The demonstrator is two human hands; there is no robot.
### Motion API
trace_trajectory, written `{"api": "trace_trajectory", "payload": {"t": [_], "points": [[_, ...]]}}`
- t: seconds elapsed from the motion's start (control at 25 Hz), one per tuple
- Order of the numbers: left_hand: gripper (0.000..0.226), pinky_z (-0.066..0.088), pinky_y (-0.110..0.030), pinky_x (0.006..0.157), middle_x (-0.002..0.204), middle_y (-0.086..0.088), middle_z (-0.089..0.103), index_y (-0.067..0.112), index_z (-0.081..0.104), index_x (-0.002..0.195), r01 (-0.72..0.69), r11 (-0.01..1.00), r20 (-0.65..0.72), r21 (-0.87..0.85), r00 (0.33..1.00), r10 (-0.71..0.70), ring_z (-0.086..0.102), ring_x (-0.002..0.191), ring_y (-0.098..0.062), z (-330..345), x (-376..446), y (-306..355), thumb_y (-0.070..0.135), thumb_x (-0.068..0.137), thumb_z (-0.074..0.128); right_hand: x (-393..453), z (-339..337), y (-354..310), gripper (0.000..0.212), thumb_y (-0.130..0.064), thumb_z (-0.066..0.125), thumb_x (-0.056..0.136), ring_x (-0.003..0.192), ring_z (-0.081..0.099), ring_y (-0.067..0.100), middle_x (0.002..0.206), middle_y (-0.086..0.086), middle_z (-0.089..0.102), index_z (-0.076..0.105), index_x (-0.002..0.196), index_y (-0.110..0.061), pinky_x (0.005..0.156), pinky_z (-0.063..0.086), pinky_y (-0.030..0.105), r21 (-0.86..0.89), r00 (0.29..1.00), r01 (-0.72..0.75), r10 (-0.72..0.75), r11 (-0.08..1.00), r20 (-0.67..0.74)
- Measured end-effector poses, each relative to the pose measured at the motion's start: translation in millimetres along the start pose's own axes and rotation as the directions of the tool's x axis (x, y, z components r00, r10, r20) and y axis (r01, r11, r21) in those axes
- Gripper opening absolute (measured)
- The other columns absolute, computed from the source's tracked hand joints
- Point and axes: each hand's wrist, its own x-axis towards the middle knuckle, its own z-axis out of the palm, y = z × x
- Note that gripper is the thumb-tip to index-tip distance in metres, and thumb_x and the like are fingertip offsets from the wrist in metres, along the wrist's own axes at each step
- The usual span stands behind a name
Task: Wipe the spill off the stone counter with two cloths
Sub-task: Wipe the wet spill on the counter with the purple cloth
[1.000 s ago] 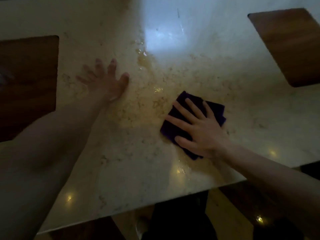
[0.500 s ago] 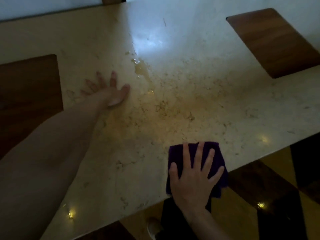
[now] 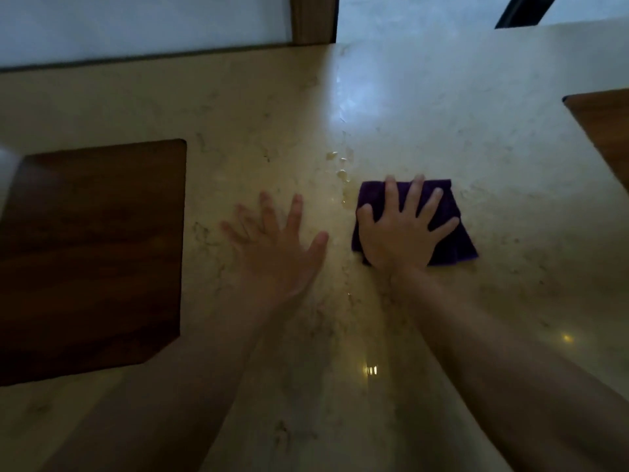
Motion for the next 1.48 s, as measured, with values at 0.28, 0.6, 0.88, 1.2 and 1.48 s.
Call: {"api": "trace_trajectory", "payload": {"t": [0.28, 0.6, 0.88, 1.2, 1.48], "points": [[0.08, 0.009, -0.075, 0.11, 0.162, -0.018, 0.021, 0.037, 0.022, 0.154, -0.01, 1.0, -0.034, -0.024, 0.999, 0.009, 0.018, 0.143, -0.055, -8, -3, 1, 0.077, 0.086, 0.022, 224, -18, -90, 0.07, -0.063, 0.021, 0.091, 0.151, -0.009, 0.037, 0.167, 0.005, -0.005, 0.01, 0.156, -0.038, 0.111, -0.006, 0.073, 0.007, 0.987, 0.153, -0.153, 0.988, 0.053], [0.086, 0.018, -0.076, 0.107, 0.157, -0.018, 0.033, 0.035, 0.032, 0.152, -0.013, 1.0, -0.043, 0.01, 0.999, 0.013, 0.026, 0.14, -0.056, -7, -4, 1, 0.072, 0.076, 0.049, 328, -22, -159, 0.072, -0.061, 0.022, 0.091, 0.151, -0.007, 0.039, 0.167, 0.008, -0.001, 0.017, 0.156, -0.029, 0.113, -0.005, 0.072, -0.001, 0.947, 0.315, -0.314, 0.949, 0.072], [0.079, 0.01, -0.074, 0.11, 0.161, -0.016, 0.023, 0.035, 0.025, 0.154, -0.031, 0.999, -0.021, 0.03, 0.999, 0.031, 0.016, 0.144, -0.053, -9, -10, -1, 0.073, 0.085, 0.036, 260, -18, -134, 0.07, -0.066, 0.022, 0.092, 0.152, -0.006, 0.03, 0.167, 0.002, 0.002, 0.016, 0.155, -0.037, 0.116, -0.004, 0.065, -0.068, 0.791, 0.609, -0.598, 0.79, 0.134], [0.06, -0.001, -0.065, 0.116, 0.162, -0.006, 0.011, 0.039, 0.025, 0.143, 0.0, 0.995, -0.011, -0.103, 1.0, -0.001, 0.003, 0.147, -0.043, -15, -10, -3, 0.055, 0.088, 0.041, 78, -13, -33, 0.066, -0.069, 0.018, 0.091, 0.153, -0.007, 0.023, 0.167, -0.007, -0.002, 0.008, 0.153, -0.049, 0.119, -0.004, 0.06, -0.065, 0.666, 0.744, -0.729, 0.665, 0.159], [0.044, 0.04, -0.038, 0.101, 0.139, -0.006, 0.05, 0.024, 0.046, 0.136, -0.084, 0.87, 0.015, -0.485, 0.994, 0.104, 0.048, 0.126, -0.026, -37, -34, -73, 0.031, 0.093, 0.048, -138, -12, 86, 0.066, -0.072, 0.009, 0.089, 0.151, -0.02, 0.02, 0.164, -0.013, -0.015, -0.005, 0.151, -0.054, 0.12, -0.004, 0.057, -0.108, 0.694, 0.714, -0.68, 0.692, 0.237]]}}
